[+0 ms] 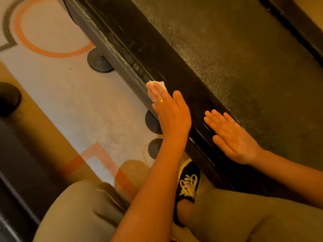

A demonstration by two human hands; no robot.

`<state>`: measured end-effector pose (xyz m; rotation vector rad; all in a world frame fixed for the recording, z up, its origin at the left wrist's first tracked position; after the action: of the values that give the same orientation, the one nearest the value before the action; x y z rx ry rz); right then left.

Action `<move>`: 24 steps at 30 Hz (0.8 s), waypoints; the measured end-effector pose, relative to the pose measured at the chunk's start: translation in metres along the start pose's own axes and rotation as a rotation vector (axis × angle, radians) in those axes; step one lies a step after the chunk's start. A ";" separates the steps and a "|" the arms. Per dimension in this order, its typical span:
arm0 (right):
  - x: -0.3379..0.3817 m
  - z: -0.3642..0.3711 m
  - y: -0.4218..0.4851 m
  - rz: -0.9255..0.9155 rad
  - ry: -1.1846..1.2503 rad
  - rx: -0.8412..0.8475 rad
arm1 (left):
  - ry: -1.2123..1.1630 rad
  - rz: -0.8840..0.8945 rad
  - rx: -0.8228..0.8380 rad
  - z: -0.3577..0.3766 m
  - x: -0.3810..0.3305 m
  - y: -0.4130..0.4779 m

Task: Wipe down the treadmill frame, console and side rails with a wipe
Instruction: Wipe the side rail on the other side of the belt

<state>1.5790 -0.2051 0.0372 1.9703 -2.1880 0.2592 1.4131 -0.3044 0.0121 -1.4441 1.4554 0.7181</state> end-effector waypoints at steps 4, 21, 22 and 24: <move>-0.001 0.004 0.002 0.017 -0.031 0.033 | 0.001 0.009 0.106 0.002 -0.002 -0.030; 0.001 -0.013 0.067 0.151 0.142 -0.053 | 0.118 0.151 0.177 -0.021 -0.001 0.019; 0.005 -0.013 0.093 0.137 0.127 -0.067 | 0.137 0.178 0.178 -0.023 0.001 0.019; 0.010 -0.013 0.147 0.134 0.086 -0.084 | 0.126 0.206 0.197 -0.023 0.002 0.020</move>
<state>1.4325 -0.1960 0.0518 1.7396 -2.2405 0.2607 1.3890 -0.3228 0.0149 -1.2184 1.7402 0.5968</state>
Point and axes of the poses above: each hand's wrist, its own y-axis towards the middle knuckle, its own z-axis out of the palm, x = y × z, the point moved 10 cm from there along y, towards the middle knuckle, and after that the axes turned 12 degrees about -x, right-handed, at the moved point
